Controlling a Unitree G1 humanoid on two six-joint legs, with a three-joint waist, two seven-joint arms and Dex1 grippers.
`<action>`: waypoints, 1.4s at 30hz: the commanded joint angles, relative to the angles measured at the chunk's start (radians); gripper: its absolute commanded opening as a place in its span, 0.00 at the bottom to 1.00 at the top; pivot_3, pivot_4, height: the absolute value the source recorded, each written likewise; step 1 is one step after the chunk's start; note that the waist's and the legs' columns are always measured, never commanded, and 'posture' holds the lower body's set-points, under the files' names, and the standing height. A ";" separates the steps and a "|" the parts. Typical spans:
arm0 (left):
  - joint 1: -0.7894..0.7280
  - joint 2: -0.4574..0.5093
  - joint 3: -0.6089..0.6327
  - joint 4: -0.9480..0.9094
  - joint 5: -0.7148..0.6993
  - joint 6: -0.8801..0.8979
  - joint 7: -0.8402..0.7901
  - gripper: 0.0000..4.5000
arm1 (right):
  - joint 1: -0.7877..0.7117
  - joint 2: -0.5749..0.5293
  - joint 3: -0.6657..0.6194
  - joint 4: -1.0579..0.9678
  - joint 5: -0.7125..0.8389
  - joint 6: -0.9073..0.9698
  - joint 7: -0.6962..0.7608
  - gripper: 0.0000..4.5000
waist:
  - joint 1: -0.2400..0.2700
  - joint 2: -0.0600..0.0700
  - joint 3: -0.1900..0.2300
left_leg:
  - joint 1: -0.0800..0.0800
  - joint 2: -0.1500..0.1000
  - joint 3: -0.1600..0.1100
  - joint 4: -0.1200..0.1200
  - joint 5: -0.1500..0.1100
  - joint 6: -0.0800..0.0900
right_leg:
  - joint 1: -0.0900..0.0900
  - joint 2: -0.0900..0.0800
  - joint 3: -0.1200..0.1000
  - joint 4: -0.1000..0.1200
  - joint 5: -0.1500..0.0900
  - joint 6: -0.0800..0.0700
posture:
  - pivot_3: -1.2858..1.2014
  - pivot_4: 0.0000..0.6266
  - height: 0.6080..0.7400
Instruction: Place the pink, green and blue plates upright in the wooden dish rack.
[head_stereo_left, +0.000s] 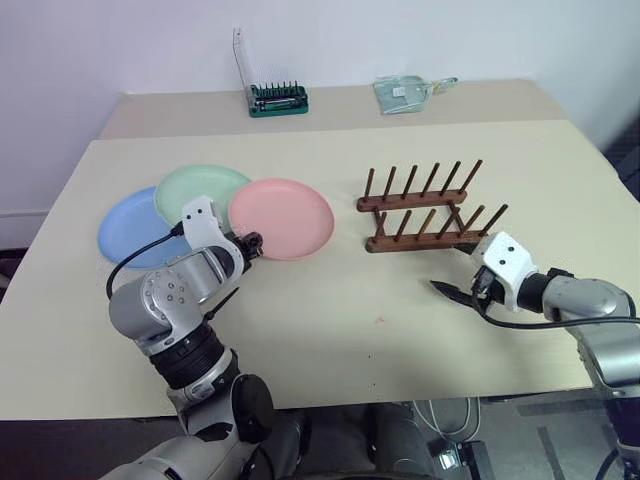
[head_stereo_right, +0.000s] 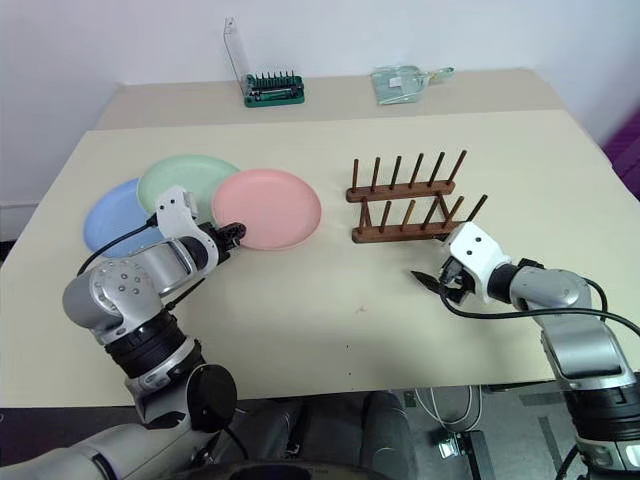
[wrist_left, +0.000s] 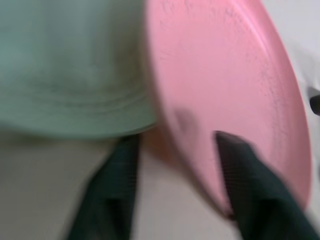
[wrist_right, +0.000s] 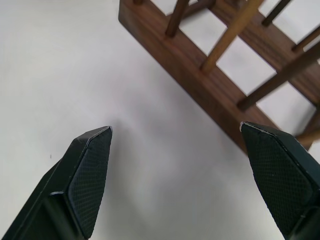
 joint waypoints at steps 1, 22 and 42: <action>-0.029 -0.054 -0.008 -0.020 -0.038 0.009 -0.014 0.03 | 0.007 -0.007 -0.043 -0.056 0.012 0.004 -0.011 0.93 | 0.001 0.000 0.000 | 0.000 0.000 0.000 0.000 0.000 0.000 | 0.000 0.000 0.000 0.000 0.000 0.000 | 0.52 0.24 1.00; -0.090 0.084 -0.114 -0.120 -0.249 -0.371 -0.128 0.00 | -0.504 0.004 0.196 -0.338 -0.025 0.056 -0.030 0.97 | -0.001 -0.004 0.004 | 0.000 0.005 0.004 0.000 0.000 -0.002 | -0.001 0.004 0.001 -0.001 0.002 -0.003 | 0.52 0.24 1.00; -0.133 0.038 -0.124 -0.129 -0.452 -0.360 0.039 0.00 | -0.627 0.186 0.515 0.078 -0.795 -0.425 -0.352 0.02 | -0.002 -0.007 0.004 | -0.010 0.004 0.002 0.001 0.002 -0.004 | -0.012 0.005 0.001 0.001 0.005 -0.007 | 0.52 0.24 1.00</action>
